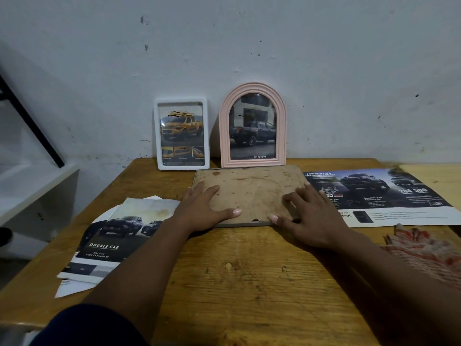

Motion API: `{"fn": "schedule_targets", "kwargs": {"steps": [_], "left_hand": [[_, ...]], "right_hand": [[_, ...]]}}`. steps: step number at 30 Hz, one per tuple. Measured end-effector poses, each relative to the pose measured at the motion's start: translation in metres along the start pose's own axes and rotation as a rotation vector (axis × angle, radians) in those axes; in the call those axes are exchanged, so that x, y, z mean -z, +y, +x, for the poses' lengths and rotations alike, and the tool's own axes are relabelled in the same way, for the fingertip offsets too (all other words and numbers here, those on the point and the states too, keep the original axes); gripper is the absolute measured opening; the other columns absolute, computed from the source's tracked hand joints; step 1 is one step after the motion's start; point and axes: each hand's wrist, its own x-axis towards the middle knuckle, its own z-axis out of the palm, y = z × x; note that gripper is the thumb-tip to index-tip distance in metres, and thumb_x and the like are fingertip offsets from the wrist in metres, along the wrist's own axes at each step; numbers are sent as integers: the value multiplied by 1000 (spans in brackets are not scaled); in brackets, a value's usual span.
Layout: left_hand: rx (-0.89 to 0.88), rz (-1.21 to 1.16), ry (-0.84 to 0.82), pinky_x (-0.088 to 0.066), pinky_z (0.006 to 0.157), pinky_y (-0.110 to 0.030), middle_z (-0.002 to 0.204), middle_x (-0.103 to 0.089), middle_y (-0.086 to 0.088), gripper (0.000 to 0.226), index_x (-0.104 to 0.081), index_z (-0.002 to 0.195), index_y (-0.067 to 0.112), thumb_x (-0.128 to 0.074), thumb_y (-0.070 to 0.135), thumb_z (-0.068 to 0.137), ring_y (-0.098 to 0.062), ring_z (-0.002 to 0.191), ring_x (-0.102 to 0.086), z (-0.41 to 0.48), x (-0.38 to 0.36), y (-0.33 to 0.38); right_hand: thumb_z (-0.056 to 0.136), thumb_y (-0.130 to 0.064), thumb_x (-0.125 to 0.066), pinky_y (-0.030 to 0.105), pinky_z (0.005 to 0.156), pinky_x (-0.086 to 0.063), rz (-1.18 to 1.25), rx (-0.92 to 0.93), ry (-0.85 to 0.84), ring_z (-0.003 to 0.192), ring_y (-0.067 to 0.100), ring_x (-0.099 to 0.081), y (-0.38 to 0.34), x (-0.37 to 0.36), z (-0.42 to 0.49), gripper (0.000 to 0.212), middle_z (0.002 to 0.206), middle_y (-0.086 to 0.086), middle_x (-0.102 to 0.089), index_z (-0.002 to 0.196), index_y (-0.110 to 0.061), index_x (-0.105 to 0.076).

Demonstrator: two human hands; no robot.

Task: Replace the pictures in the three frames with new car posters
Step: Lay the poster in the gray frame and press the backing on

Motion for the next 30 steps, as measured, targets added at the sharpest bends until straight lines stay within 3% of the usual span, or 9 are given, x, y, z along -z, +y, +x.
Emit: {"fn": "schedule_targets", "kwargs": {"steps": [2,5,11,15,19,23,26,28,30], "left_hand": [[-7,35,-5,-2,123,-58,171,5,2,137,-16,158,44,-30,111,39,-31,155,10,2,0,-1],[-22,123,-12,10,122,-56,171,7,-3,132,-15,159,42,-27,109,46,-30,154,19,4,3,0],[-28,99,-51,2,122,-60,171,6,0,146,-16,159,40,-27,112,32,-28,155,15,11,4,-3],[-23,78,-83,-2,122,-60,171,7,2,151,-14,159,40,-32,112,28,-28,155,14,10,7,0],[-15,133,-55,-16,121,-60,168,-11,-5,129,-25,156,35,-42,106,49,-34,154,-8,10,14,6],[-9,160,81,-27,118,-56,161,-26,-15,93,-41,146,27,-36,91,79,-37,148,-24,13,13,24],[-37,233,161,-33,116,-53,156,-34,-17,81,-43,145,19,-34,79,91,-36,143,-34,17,14,32],[-67,243,216,-32,117,-53,156,-36,-15,77,-44,146,19,-33,75,94,-34,143,-34,21,14,34],[-102,215,205,-21,122,-53,163,-26,-10,77,-37,152,21,-33,73,95,-32,151,-20,27,9,34]], "right_hand": [[81,-85,-5,45,120,-12,-53,61,8,149,25,-16,-5,0,-3,85,149,3,-38,134,-31,-43],[85,-78,-8,39,110,-32,-16,93,-29,138,20,-34,-12,3,-3,81,150,0,-38,142,-29,-40],[95,-58,-48,42,105,-41,224,22,-157,132,21,-42,-6,15,14,55,148,-1,-41,141,-28,-48],[92,-54,-57,44,107,-41,230,-7,-207,134,26,-40,-8,19,23,52,148,1,-38,136,-29,-48],[87,-61,-59,45,105,-42,138,-24,-244,131,27,-40,-13,23,31,61,141,3,-41,136,-30,-45],[83,-74,-49,49,105,-40,32,-39,-128,132,28,-38,-11,24,40,77,145,6,-40,143,-26,-39],[84,-77,-44,52,114,-28,-32,-67,-91,143,32,-24,-7,24,49,83,154,10,-31,148,-26,-32],[86,-76,-42,54,117,-19,-1,-92,-162,147,34,-16,-5,20,51,79,159,11,-25,147,-26,-33],[88,-75,-39,52,115,-25,28,-97,-183,144,35,-25,-3,19,52,76,156,12,-29,144,-24,-38]]}}
